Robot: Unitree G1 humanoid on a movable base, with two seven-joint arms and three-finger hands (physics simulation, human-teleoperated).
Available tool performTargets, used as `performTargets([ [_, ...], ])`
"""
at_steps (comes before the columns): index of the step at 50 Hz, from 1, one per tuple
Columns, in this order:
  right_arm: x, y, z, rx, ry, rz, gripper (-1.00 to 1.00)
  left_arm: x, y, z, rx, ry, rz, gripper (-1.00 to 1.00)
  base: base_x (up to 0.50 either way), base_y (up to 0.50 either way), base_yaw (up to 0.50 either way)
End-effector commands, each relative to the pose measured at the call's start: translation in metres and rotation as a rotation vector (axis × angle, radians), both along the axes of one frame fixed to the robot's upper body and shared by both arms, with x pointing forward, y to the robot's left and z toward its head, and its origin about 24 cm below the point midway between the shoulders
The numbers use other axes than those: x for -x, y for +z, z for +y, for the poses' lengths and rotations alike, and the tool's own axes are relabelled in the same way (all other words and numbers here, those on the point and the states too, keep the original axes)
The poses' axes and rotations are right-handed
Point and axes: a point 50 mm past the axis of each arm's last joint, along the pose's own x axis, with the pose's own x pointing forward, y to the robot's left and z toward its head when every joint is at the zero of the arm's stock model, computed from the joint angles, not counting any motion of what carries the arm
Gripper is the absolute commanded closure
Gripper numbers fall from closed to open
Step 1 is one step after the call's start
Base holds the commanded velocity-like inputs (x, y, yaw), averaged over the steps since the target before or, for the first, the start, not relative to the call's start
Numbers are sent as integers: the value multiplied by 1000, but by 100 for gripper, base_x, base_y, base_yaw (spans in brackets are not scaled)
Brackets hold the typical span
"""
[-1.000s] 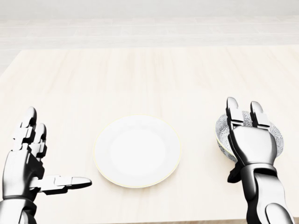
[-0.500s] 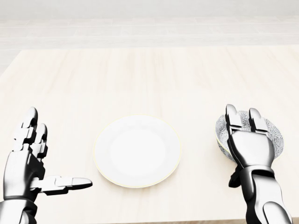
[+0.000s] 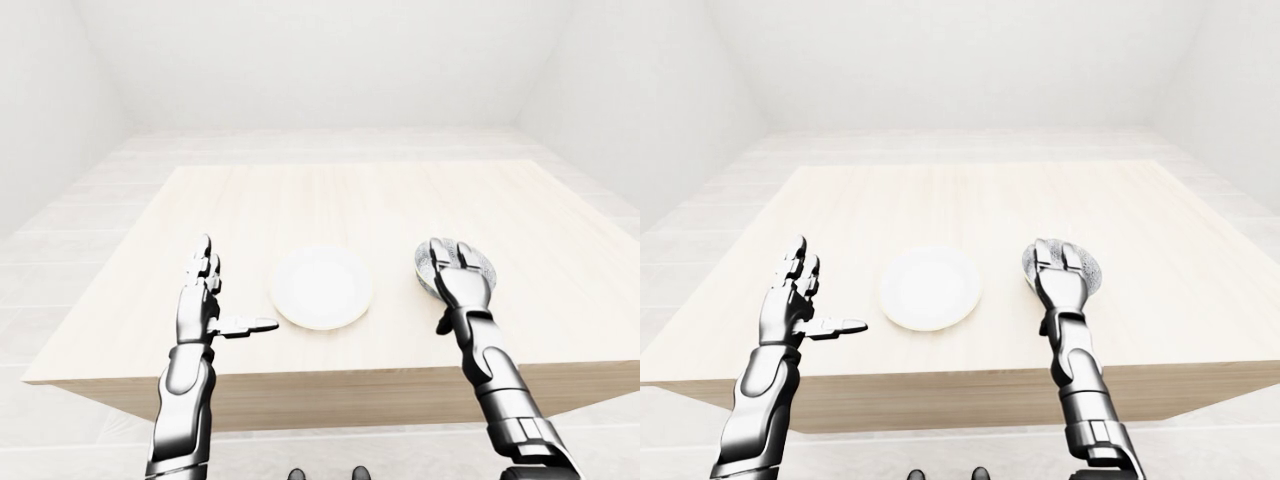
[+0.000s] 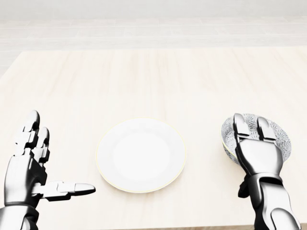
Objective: Put the bowl on the plate.
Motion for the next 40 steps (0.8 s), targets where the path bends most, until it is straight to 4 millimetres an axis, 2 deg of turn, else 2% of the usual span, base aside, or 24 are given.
performTargets([
  [1, 2, -3, -5, 10, -10, 21, -100, 1, 1, 0, -2, -3, -3, -100, 0, 0, 0],
  [28, -3, -4, -23, 0, -60, 46, -100, 1, 1, 1, 0, -3, -4, -100, 0, 0, 0],
  [40, -7, -13, -27, -10, -84, 63, -100, 1, 0, 3, 3, 0, -3, -100, 0, 0, 0],
])
